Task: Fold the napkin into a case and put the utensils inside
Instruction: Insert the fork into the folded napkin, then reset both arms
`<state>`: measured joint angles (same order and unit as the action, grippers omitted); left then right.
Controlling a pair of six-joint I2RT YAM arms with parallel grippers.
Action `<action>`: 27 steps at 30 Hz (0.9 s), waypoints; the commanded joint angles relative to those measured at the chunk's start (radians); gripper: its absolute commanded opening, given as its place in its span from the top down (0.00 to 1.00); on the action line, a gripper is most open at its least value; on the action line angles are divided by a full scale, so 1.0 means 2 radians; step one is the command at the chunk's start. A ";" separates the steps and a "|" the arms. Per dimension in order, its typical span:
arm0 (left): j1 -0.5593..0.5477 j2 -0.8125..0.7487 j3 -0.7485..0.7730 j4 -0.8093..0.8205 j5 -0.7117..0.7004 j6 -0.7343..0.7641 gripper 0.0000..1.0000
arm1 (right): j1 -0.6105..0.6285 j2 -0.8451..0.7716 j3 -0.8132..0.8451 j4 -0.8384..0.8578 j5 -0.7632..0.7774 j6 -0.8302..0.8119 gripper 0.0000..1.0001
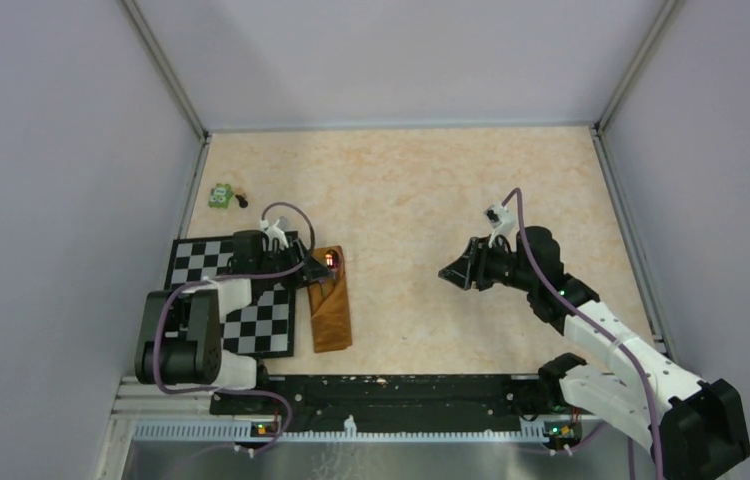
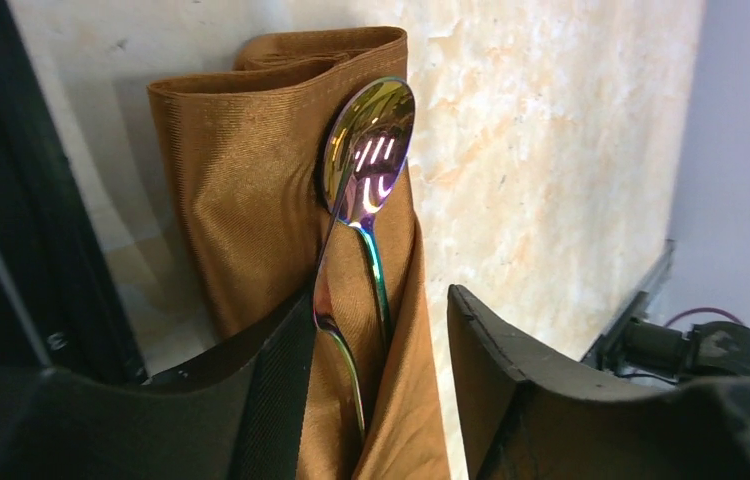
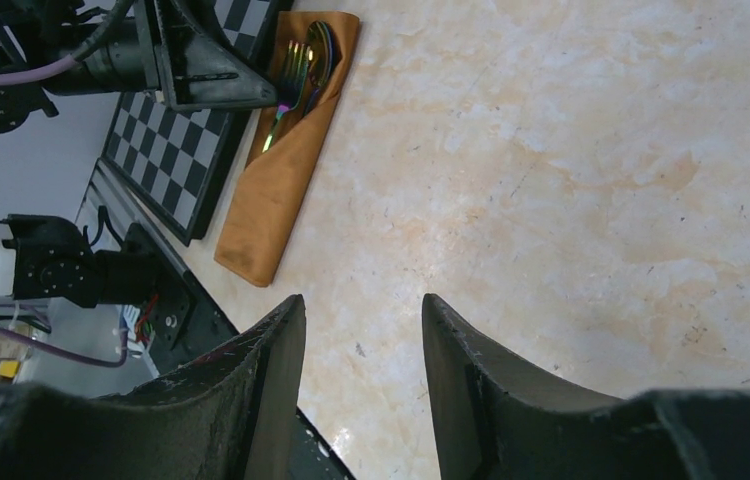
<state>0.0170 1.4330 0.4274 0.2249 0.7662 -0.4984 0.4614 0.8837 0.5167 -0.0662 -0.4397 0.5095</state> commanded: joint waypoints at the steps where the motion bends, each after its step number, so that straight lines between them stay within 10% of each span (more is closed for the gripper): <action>1: 0.001 -0.041 0.031 -0.091 -0.061 0.048 0.42 | -0.004 -0.008 -0.002 0.027 -0.006 0.004 0.54; 15: -0.006 -0.152 0.109 -0.246 -0.153 0.086 0.38 | -0.004 0.006 0.003 0.023 0.001 0.002 0.54; 27: -0.185 -0.203 0.338 -0.339 -0.307 0.113 0.18 | -0.004 -0.017 0.130 -0.159 0.114 -0.064 0.40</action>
<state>-0.2947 1.0702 0.9028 -0.4164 0.2256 -0.3149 0.4614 0.9062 0.5953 -0.2108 -0.3504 0.4622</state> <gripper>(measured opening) 0.820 0.552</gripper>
